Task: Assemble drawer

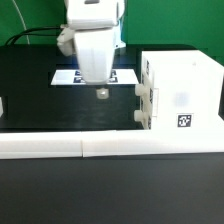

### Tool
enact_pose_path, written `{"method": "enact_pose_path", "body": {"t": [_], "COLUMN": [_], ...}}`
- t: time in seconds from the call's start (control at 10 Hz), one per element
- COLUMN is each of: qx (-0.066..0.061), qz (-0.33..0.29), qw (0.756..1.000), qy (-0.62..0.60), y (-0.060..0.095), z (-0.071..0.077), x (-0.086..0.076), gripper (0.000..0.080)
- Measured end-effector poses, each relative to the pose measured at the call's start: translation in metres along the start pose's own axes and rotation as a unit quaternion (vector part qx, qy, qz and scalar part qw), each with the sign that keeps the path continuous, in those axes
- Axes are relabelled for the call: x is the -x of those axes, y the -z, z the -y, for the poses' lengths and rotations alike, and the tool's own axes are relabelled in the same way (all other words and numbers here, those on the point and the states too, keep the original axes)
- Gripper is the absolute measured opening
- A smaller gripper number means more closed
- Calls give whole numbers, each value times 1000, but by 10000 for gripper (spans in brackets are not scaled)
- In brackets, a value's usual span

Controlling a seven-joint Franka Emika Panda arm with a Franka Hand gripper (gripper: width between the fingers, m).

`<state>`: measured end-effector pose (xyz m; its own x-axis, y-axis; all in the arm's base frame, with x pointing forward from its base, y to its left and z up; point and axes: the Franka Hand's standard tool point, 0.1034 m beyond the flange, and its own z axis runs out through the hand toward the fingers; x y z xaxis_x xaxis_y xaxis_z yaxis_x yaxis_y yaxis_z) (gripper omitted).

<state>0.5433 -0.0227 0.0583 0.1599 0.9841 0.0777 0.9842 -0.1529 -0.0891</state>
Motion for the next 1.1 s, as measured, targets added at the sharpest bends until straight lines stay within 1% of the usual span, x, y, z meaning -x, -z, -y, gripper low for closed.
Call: {"method": "enact_pose_path", "body": {"t": [0.1,0.2,0.3,0.4,0.5,1.1], "qx": [12,24,31,47,45,45], "qz": [2,1,-1,-4,-4,-4], "qw": [1000,999,997,997,997,997], "qy": [-20,-46,-66,-68,-67,-68], "y": [1,-3,-11,-20,-21,-22], "z": [2,4,5,3,4,4], "x": [8,11,11,11,11,12], "gripper": [649,649,649,649,649,649]}}
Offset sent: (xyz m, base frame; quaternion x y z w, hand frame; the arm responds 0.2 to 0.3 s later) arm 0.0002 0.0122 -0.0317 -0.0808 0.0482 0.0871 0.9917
